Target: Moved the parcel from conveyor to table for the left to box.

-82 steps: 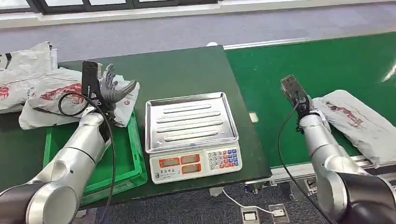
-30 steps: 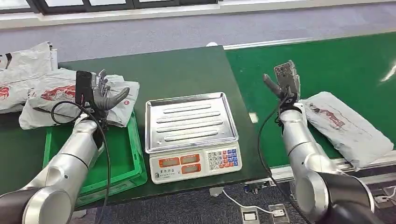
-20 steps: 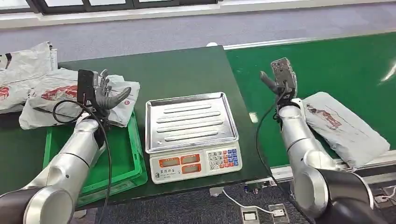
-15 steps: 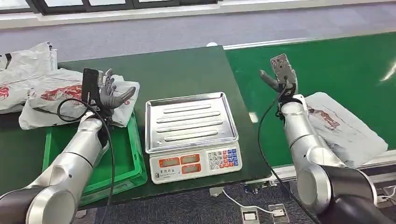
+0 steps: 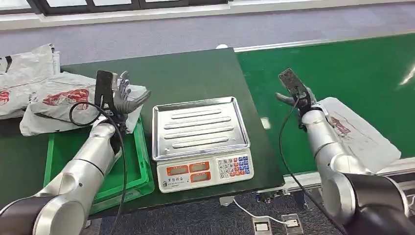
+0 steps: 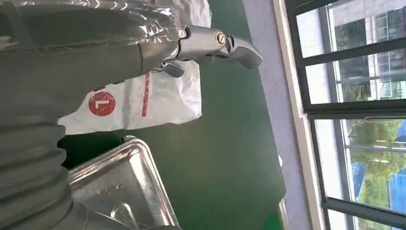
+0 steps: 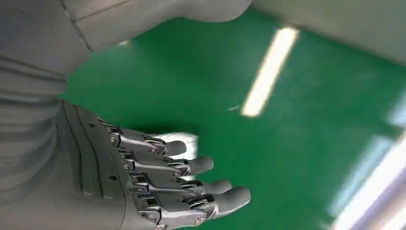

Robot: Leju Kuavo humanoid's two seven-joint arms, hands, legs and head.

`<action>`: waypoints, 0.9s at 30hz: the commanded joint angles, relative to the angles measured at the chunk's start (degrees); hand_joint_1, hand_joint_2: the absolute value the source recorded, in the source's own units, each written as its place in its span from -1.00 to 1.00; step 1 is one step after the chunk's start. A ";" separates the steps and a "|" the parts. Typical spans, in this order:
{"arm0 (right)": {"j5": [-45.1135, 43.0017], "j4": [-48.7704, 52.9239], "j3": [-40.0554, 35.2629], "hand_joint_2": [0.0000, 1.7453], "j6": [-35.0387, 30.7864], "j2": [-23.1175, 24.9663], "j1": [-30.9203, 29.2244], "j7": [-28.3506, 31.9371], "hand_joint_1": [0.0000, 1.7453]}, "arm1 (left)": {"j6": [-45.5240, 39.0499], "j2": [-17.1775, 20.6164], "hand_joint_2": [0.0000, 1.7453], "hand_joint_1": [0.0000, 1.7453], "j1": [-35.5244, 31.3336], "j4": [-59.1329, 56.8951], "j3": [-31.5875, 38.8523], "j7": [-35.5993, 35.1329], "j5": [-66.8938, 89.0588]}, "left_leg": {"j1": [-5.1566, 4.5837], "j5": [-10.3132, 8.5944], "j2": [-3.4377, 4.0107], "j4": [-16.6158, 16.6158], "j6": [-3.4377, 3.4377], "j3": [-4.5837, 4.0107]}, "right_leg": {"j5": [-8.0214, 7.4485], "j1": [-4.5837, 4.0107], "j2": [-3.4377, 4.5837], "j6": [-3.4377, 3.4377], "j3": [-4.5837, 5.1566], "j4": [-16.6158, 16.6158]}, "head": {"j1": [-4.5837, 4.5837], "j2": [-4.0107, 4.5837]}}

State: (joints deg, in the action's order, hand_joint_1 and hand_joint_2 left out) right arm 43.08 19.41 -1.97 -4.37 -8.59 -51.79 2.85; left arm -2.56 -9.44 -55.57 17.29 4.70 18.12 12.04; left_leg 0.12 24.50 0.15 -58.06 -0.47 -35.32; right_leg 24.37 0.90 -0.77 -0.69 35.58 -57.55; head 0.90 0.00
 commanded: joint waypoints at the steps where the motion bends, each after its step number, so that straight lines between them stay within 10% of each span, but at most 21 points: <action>1: 5.03 -5.12 -7.41 1.00 3.89 -4.50 -3.11 -9.94 -1.00 | 0.43 -0.70 1.00 -1.00 -2.05 -2.29 -3.94 -0.91 0.06 | 0.04 0.04 -0.11 -0.02 -0.02 0.04 | 0.05 -0.04 -0.06 0.05 -0.08 0.00 | 0.00 0.00; 27: 19.70 -4.95 -11.05 1.00 8.49 -12.87 -0.15 -25.08 -1.00 | -0.17 -1.19 1.00 -1.00 -0.96 -1.73 -3.66 -1.72 0.24 | 0.06 0.07 -0.10 0.10 0.00 0.21 | 0.06 -0.07 -0.04 0.06 -0.27 0.14 | 0.00 0.00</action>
State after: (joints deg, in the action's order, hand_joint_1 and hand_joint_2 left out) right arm 61.98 17.55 -10.23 3.01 -18.25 -52.28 -21.30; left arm -2.58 -10.99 -55.12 17.38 3.67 16.92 12.15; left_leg 0.13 24.52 0.16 -58.06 -0.45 -35.32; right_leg 24.38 0.89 -0.79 -0.70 35.59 -57.54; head 0.90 0.00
